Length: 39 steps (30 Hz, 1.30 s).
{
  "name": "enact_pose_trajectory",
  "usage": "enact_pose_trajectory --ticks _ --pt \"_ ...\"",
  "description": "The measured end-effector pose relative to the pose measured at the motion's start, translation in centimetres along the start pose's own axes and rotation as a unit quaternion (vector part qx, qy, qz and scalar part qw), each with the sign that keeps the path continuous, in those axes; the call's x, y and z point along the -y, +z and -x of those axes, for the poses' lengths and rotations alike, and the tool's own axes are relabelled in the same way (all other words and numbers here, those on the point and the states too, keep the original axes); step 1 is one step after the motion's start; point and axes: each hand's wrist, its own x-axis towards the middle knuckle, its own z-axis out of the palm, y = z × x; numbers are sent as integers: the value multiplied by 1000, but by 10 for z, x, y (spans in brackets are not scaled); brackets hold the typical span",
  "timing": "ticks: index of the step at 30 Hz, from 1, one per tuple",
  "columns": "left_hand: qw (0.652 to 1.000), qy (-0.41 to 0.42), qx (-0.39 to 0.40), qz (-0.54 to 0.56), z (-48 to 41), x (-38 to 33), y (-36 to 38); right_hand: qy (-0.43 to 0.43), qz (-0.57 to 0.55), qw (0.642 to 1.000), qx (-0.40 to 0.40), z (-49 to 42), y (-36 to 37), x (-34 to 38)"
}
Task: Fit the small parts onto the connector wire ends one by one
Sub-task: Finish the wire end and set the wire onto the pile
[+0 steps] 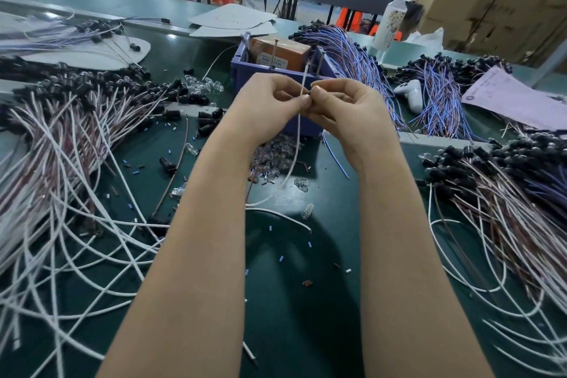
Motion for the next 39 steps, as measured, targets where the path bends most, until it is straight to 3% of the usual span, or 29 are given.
enact_pose_trajectory --ticks 7,13,17,19,21,23,26,28,31,34,36,39 --pt "998 -35 0 -42 -1 10 -9 31 -13 994 -101 -7 -18 -4" --pt "985 -84 78 -126 0 16 -12 72 -30 986 -149 -10 -28 -14" --pt "992 -103 35 -69 0 16 -9 177 169 965 -97 -11 -28 -33" --pt "994 -104 12 -17 1 14 -9 189 249 947 -79 -12 -27 -32" --pt "996 -87 1 4 1 12 -9 131 420 896 -64 -12 -28 -25" --pt "998 -57 7 -7 0 8 -9 30 490 871 -22 -7 -26 -13" --pt "999 -18 30 -15 2 1 -7 -69 400 906 117 2 -15 4" --pt "999 -12 25 -31 2 -1 -6 -77 385 908 144 3 -11 7" --pt "986 -35 -74 -146 -3 0 -10 -69 374 924 49 -1 -16 2" --pt "964 -18 -207 -166 -3 -5 -18 -29 222 974 -25 -2 -20 0" --pt "981 -32 -162 -98 -2 -7 -20 -12 106 994 -28 -2 -19 2" --pt "992 -122 14 -2 1 -14 -14 15 -17 1000 19 2 -15 9"
